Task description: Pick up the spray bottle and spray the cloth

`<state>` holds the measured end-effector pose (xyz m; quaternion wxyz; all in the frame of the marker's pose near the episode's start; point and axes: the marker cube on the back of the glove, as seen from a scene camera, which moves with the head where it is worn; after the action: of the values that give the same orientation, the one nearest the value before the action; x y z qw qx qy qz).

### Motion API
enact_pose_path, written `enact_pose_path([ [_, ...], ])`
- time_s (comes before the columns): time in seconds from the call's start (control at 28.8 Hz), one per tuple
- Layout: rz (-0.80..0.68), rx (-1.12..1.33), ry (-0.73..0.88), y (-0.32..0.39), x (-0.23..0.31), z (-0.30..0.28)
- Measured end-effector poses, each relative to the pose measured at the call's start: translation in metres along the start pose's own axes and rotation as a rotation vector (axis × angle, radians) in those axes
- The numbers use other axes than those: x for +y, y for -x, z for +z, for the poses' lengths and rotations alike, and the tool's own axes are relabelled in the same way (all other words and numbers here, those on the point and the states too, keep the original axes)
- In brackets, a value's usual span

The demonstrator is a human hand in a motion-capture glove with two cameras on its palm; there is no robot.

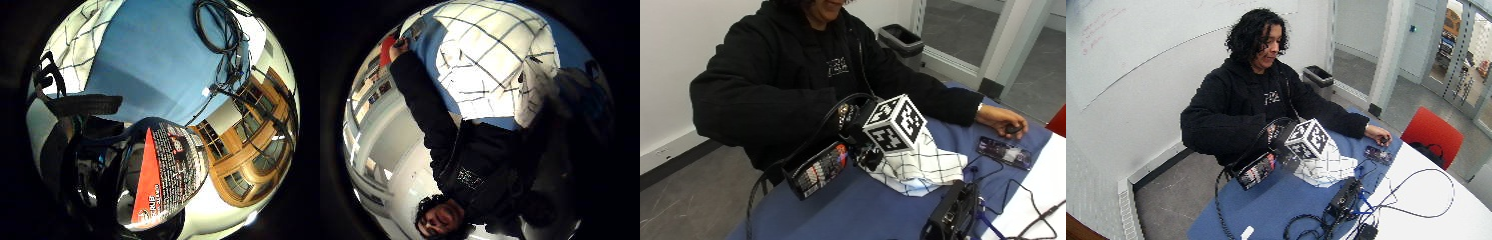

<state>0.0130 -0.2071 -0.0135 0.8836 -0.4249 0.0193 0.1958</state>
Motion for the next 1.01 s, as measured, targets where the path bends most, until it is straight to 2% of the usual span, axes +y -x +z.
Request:
enact_pose_path([
  [0.42, -0.012, 0.028, 0.055, 0.016, -0.028, 0.017],
  [0.59, -0.046, -0.013, 0.023, 0.025, -0.024, 0.002],
  [0.76, -0.171, -0.110, -0.129, 0.053, -0.004, -0.045],
  [0.9, -0.323, -0.212, -0.270, 0.086, 0.010, -0.086],
  [1.01, -0.430, -0.303, -0.318, 0.106, 0.014, -0.108],
])
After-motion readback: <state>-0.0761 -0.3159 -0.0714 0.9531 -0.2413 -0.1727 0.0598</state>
